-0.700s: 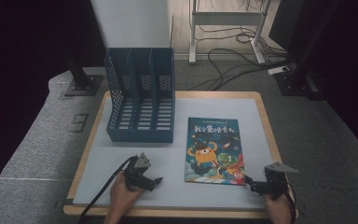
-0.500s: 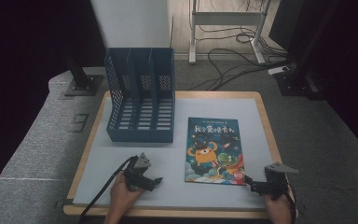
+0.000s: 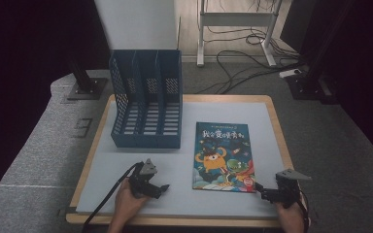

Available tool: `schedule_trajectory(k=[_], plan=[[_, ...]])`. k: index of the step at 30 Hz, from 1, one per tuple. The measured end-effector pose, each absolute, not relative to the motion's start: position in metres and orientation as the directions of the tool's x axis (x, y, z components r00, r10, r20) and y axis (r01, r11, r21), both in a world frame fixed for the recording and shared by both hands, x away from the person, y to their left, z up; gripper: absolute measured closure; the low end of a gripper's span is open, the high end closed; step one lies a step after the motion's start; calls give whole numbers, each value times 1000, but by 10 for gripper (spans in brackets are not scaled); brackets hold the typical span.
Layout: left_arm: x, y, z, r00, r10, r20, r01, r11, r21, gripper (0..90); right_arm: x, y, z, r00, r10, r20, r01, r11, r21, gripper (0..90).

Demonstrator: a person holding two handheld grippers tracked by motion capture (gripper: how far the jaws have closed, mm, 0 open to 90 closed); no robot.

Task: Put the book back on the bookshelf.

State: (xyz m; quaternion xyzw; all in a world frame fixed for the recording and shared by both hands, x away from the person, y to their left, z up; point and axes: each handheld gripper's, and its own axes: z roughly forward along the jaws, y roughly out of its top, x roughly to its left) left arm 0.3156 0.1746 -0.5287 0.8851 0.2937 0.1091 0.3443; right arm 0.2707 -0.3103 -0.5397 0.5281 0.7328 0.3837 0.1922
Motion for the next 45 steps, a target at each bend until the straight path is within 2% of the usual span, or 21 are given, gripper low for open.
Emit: schedule_trajectory(k=[7, 10, 12, 14, 18, 22, 33, 42, 45], plan=[[316, 174, -528, 806, 593, -9, 445, -595, 669, 60, 272, -310, -538, -371, 920, 124, 637, 155, 755, 29], [317, 175, -528, 806, 591, -42, 460, -579, 673, 30, 275, -310, -536, -381, 918, 113, 648, 178, 740, 27], [320, 175, -527, 793, 598, -121, 496, -517, 697, 17, 277, -310, -531, -382, 921, 80, 653, 208, 728, 74], [320, 174, -526, 793, 596, -123, 488, -502, 714, 17, 277, -310, -530, -378, 923, 68, 650, 213, 730, 74], [319, 167, -524, 802, 588, -109, 461, -492, 739, 16, 279, -314, -524, -374, 923, 94, 629, 178, 757, 60], [320, 153, -521, 818, 569, -86, 431, -507, 747, 19, 287, -311, -515, -421, 904, 67, 601, 224, 767, 0], [327, 120, -519, 857, 509, -83, 399, -553, 732, 46, 316, -297, -512, -447, 894, 18, 617, 294, 730, 0], [333, 98, -519, 874, 479, -83, 382, -571, 726, 50, 334, -289, -516, -489, 872, 29, 605, 316, 731, 0], [334, 90, -520, 884, 464, -52, 359, -604, 711, 45, 341, -286, -518, -503, 864, 27, 600, 326, 731, 0]])
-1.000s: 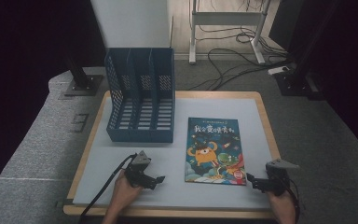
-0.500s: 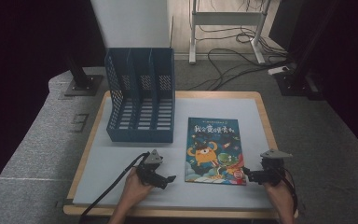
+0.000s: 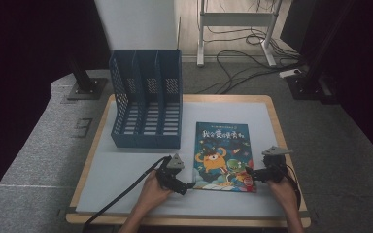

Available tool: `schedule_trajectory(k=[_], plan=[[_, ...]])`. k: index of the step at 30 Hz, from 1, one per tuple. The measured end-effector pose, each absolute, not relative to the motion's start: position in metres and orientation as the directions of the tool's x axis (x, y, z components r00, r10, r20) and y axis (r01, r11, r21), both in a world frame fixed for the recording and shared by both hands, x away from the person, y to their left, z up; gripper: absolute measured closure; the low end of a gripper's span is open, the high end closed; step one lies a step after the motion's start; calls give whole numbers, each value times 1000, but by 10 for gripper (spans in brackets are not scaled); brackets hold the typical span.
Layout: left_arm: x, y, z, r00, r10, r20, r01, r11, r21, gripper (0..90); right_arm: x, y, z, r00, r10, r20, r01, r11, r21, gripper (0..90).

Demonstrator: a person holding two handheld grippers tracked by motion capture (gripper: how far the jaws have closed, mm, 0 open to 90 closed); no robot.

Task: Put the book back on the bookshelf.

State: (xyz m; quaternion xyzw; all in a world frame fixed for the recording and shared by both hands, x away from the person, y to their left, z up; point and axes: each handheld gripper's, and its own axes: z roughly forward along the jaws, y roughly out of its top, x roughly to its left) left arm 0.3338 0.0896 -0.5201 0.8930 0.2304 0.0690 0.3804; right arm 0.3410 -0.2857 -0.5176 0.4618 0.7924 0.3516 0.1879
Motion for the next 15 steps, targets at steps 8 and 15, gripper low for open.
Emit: schedule_trajectory(k=[8, 15], plan=[[335, 74, -520, 897, 439, -59, 344, -607, 716, 40, 360, -281, -519, -512, 859, 27, 587, 327, 741, 0], [334, 70, -520, 899, 432, -64, 344, -610, 714, 41, 374, -284, -518, -503, 864, 36, 574, 302, 761, 0]])
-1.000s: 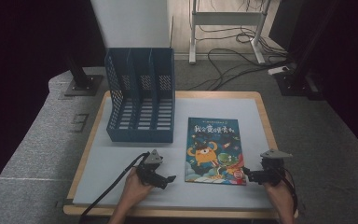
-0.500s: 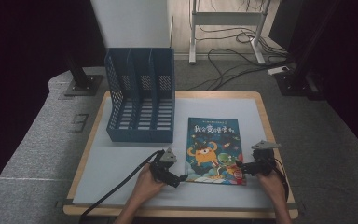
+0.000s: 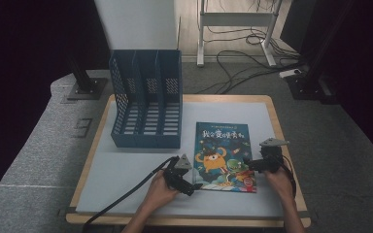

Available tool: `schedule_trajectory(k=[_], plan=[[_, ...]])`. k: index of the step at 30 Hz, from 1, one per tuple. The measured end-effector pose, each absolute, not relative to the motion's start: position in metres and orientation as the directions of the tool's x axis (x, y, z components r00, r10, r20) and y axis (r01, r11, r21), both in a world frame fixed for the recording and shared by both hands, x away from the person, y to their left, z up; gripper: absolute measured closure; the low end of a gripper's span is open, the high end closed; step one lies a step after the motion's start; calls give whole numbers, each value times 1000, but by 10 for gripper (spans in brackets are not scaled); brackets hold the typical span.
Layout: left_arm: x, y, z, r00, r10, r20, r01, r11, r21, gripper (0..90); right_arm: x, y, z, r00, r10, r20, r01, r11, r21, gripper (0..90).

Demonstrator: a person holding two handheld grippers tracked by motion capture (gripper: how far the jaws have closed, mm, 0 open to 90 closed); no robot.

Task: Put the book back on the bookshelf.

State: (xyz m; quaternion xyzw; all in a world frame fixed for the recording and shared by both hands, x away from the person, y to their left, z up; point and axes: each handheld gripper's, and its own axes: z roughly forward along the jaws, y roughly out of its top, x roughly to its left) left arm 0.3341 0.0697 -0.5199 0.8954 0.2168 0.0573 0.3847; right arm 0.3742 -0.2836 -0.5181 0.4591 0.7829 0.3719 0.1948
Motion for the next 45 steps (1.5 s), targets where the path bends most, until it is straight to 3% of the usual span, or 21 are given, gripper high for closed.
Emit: schedule_trajectory(k=[21, 29, 45], plan=[[338, 55, -529, 900, 429, -77, 362, -636, 681, 18, 443, -265, -525, -544, 838, 34, 562, 334, 757, 0], [338, 47, -530, 913, 407, -31, 324, -676, 662, 0, 467, -254, -531, -554, 832, 22, 565, 356, 745, 0], [337, 46, -530, 913, 408, -27, 322, -677, 662, 0, 507, -259, -534, -530, 846, 61, 582, 311, 752, 0]])
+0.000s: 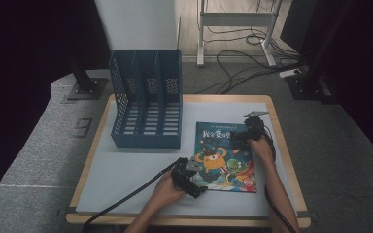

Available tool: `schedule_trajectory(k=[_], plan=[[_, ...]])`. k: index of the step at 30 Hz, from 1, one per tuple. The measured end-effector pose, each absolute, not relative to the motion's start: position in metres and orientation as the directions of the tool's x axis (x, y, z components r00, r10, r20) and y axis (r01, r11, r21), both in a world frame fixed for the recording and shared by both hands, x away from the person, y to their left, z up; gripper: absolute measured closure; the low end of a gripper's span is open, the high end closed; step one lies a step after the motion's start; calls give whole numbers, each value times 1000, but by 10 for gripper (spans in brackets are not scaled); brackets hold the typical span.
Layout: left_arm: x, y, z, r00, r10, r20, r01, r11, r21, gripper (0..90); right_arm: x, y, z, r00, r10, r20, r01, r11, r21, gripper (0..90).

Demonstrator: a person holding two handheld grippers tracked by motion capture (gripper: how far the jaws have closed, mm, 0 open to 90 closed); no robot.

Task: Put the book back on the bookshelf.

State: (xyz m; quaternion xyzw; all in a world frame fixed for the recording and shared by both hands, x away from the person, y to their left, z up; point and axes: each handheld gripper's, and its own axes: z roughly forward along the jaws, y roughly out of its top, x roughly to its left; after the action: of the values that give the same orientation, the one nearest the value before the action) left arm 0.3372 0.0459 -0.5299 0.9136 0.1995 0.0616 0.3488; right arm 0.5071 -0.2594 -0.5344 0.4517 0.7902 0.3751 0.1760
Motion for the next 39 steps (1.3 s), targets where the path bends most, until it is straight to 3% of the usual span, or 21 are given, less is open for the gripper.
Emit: schedule_trajectory(k=[21, 39], plan=[[336, 46, -530, 914, 405, -29, 320, -676, 664, 0, 518, -260, -536, -541, 835, 100, 602, 302, 740, 0], [309, 52, -528, 920, 390, -23, 312, -698, 645, 0, 485, -258, -535, -562, 822, 93, 587, 317, 745, 2]])
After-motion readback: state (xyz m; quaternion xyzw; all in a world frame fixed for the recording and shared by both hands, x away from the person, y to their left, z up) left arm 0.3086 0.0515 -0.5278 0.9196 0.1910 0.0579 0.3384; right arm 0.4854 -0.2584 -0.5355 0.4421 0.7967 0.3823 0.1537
